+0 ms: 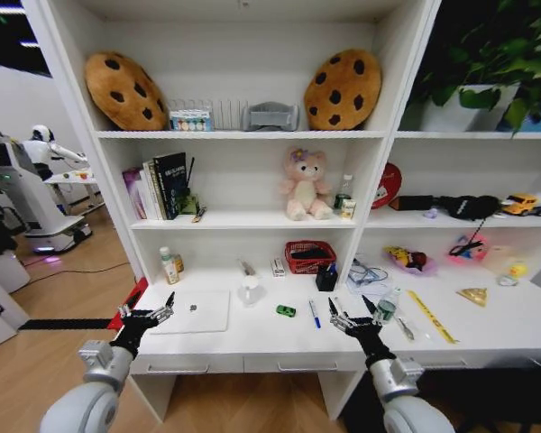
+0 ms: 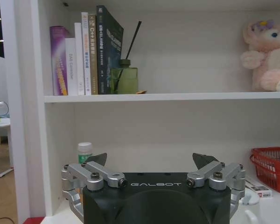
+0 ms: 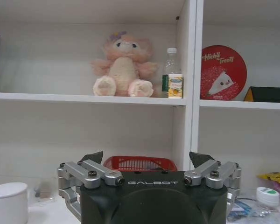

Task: Organize the objects on the table.

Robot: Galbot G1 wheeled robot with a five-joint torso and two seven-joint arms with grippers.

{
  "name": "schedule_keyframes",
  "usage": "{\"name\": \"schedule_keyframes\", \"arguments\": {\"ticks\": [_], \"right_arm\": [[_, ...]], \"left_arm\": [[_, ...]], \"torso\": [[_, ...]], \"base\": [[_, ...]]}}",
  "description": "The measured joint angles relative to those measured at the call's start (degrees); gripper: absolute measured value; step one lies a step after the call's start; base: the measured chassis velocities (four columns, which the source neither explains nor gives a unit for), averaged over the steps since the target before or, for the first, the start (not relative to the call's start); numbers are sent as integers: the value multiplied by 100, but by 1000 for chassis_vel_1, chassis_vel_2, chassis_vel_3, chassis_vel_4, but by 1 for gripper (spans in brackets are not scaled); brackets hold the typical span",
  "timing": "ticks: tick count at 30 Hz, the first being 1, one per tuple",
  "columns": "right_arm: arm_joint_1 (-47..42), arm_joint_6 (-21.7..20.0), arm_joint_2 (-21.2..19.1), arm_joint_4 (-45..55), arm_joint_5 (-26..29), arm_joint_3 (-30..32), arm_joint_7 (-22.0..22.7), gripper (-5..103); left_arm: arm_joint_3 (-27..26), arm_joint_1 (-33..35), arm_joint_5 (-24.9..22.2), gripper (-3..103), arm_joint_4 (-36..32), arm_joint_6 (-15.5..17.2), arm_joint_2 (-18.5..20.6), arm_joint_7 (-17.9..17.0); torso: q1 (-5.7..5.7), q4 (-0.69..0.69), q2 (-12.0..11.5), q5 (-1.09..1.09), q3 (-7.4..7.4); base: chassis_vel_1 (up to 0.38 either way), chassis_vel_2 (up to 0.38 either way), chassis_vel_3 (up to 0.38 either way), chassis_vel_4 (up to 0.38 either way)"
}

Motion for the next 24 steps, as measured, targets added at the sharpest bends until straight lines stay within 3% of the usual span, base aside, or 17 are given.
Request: {"name": "schedule_keyframes", "arguments": {"ticks": [3, 5, 6, 7, 9, 10, 12, 13, 15, 16, 18, 19, 21, 24], "right_arm": [[77, -29, -76, -78, 54, 3, -37, 100], [159, -241, -241, -149, 295, 20, -87, 100], [230, -533, -508, -206, 576, 89, -252, 100], [230, -533, -508, -206, 576, 89, -252, 100], [389, -1093, -1196, -298, 1206, 242, -594, 100], [389, -1093, -1196, -298, 1206, 242, -594, 100], [663, -1574, -1773, -484, 1760, 306, -875, 100], [663, -1574, -1773, -484, 1760, 306, -875, 100], [1053, -2089, -2364, -797, 2218, 315, -1370, 100], [1053, -2089, -2364, -797, 2218, 315, -1370, 100], [1401, -2457, -2911, -1127, 2633, 203, -1838, 100], [1401, -2457, -2911, -1127, 2633, 203, -1838, 100], [1653, -2541, -3364, -1464, 2798, 61, -2381, 100], [1713, -2479, -3586, -1635, 2839, 0, -2655, 100]], "left_arm": [[1, -1, 0, 100, 0, 0, 0, 7], [1, -1, 0, 100, 1, 0, -1, 6], [1, -1, 0, 100, 0, 0, 0, 6], [1, -1, 0, 100, 0, 0, 0, 6], [-2, -1, 0, 100, 2, -1, 0, 0], [-2, -1, 0, 100, 2, -1, 0, 0], [-2, -1, 0, 100, 2, -1, 1, 1], [-2, -1, 0, 100, 2, -1, 1, 1], [-3, -1, 0, 100, 2, -1, 1, -1], [-3, -1, 0, 100, 2, -1, 1, -1], [-2, -1, -1, 100, 2, -1, 0, 1], [-2, -1, -1, 100, 2, -1, 0, 1], [-1, -1, 0, 100, 2, -1, 0, 2], [-1, -1, -1, 100, 2, -1, 0, 2]], "torso": [[1, -2, -1, 3, 1], [0, 0, 0, -4, 0], [0, 0, 0, 4, 0], [0, 0, 0, 4, 0], [0, 0, 0, -7, 0], [0, 0, 0, -7, 0], [0, 1, 0, 1, 0], [0, 1, 0, 1, 0], [0, 1, 0, -2, 0], [0, 1, 0, -2, 0], [1, 0, -1, 1, 1], [1, 0, -1, 1, 1], [0, 1, -1, -1, 1], [1, 1, -1, 1, 1]], "base": [[-104, -171, 109, 106], [-80, -107, 80, 48], [3, 4, 53, 1], [3, 4, 53, 1], [28, 31, -19, -17], [56, 61, -39, -35], [41, 66, -53, -48], [52, 71, -53, -49], [0, 0, 0, 0], [0, 0, 0, 0], [0, 0, 0, 0], [0, 0, 0, 0], [0, 0, 0, 0], [0, 0, 0, 0]]}}
